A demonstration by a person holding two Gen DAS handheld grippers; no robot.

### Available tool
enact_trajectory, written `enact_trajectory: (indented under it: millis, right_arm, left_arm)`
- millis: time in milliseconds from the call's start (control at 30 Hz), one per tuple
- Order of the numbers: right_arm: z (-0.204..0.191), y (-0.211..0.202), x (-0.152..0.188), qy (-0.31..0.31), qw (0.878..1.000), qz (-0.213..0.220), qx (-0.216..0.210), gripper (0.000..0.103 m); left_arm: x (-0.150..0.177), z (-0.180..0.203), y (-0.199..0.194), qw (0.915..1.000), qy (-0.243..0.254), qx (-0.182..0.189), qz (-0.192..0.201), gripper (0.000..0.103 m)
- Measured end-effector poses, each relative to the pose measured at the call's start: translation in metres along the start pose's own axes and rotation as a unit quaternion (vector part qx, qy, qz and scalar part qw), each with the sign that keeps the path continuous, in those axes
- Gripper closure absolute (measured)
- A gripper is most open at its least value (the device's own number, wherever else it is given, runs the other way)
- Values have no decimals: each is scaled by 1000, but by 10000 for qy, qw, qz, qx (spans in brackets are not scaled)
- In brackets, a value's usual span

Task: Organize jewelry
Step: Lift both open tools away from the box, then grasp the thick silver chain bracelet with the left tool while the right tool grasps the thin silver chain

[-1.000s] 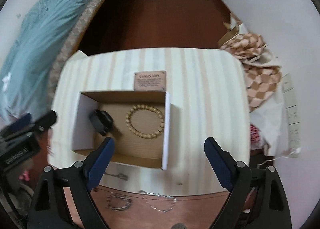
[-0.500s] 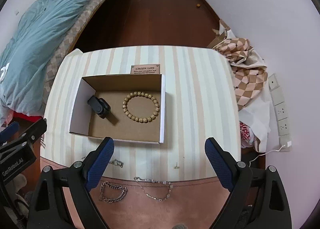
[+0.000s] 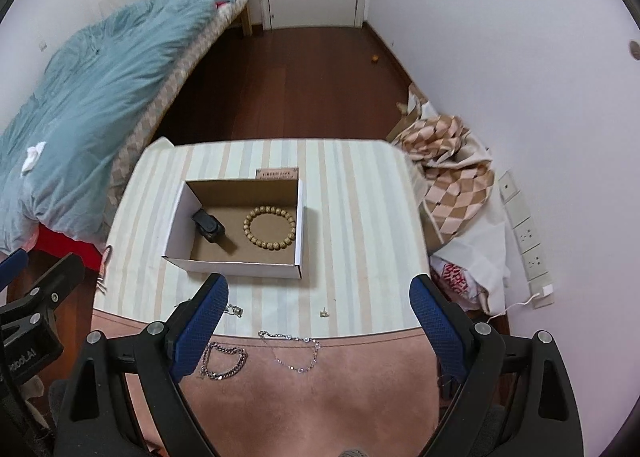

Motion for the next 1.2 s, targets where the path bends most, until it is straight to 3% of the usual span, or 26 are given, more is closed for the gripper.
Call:
enact_trajectory:
  millis: [133,267,400,500,600,633,767,933,1133,1200]
  right_arm:
    - [0,-28,6,117,9995,216,-195,9]
    - [2,-35,22,290,9986,253,-355,9]
    - [10,-9,57,436,9984,-31,-359,9]
    - [16,20,87,586,9963,-416,-471,10]
    - [23,52,116,696,9934,-782,-475,22]
    - [24,62,124,726,9921,-896,-487,26]
    - [27,94,145,746,9900,-1109,-454,27]
    - [34,118,150,772,9887,-1233,-358,28]
    - [41,133,152,768,9878,-1329,-272,28]
    - [44,137,155,825,9870,-1357,-257,28]
  left_arm:
    - [3,1,-22,9999,-54,55,135,1]
    - [17,-9,-29,9995,-178,-148,212,1]
    - [48,-23,-10,9989,-188,-420,110,1]
    - [83,-34,21,9980,-148,-592,-187,1]
    - [115,-43,52,9960,-159,-657,-589,1]
    - [126,-45,64,9951,-190,-631,-742,1]
    - [156,-36,101,9921,-352,-272,-1176,1]
    - [168,-3,135,9869,-369,317,-1538,1]
    - [167,24,162,9844,-44,453,-1700,2]
    - [165,31,167,9844,137,457,-1691,12]
Point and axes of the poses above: each gripper's, at about its wrist camera, not at the fingertips, and y roughly the way its jaws point, z to its right, x to its underside, the point moved 9 cm from there along y, roughly the way its jaws point
